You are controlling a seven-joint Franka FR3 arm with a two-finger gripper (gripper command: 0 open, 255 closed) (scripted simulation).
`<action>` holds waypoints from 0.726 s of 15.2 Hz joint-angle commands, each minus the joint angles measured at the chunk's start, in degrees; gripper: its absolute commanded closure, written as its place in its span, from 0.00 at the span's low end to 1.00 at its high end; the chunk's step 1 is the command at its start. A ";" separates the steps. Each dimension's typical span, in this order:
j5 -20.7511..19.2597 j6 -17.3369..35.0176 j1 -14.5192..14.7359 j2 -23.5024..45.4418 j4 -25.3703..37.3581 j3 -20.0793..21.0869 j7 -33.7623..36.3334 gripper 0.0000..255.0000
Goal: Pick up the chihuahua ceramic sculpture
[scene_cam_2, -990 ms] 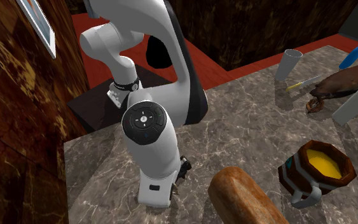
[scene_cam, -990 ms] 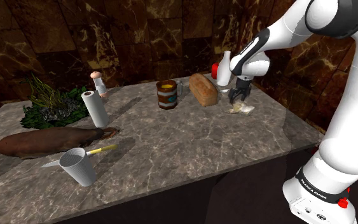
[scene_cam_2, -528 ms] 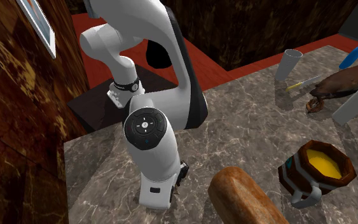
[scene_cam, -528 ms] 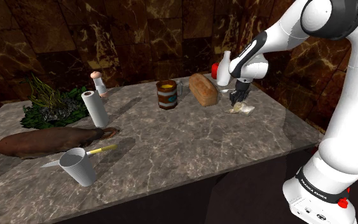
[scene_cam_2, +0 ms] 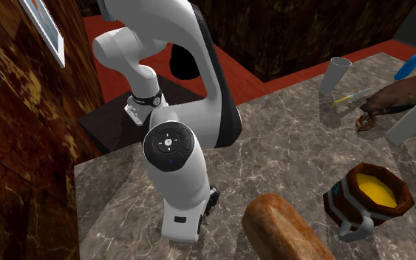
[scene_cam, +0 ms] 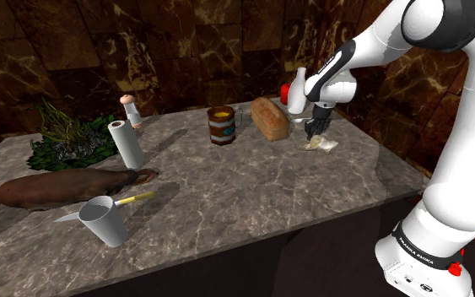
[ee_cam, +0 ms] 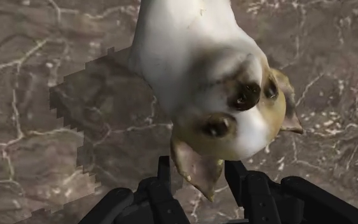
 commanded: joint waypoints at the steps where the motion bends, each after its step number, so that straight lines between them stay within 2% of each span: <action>1: -0.79 -1.03 0.20 -1.16 -0.02 -0.40 0.55 1.00; 11: -5.05 -7.49 1.21 -7.16 1.02 -1.95 3.93 1.00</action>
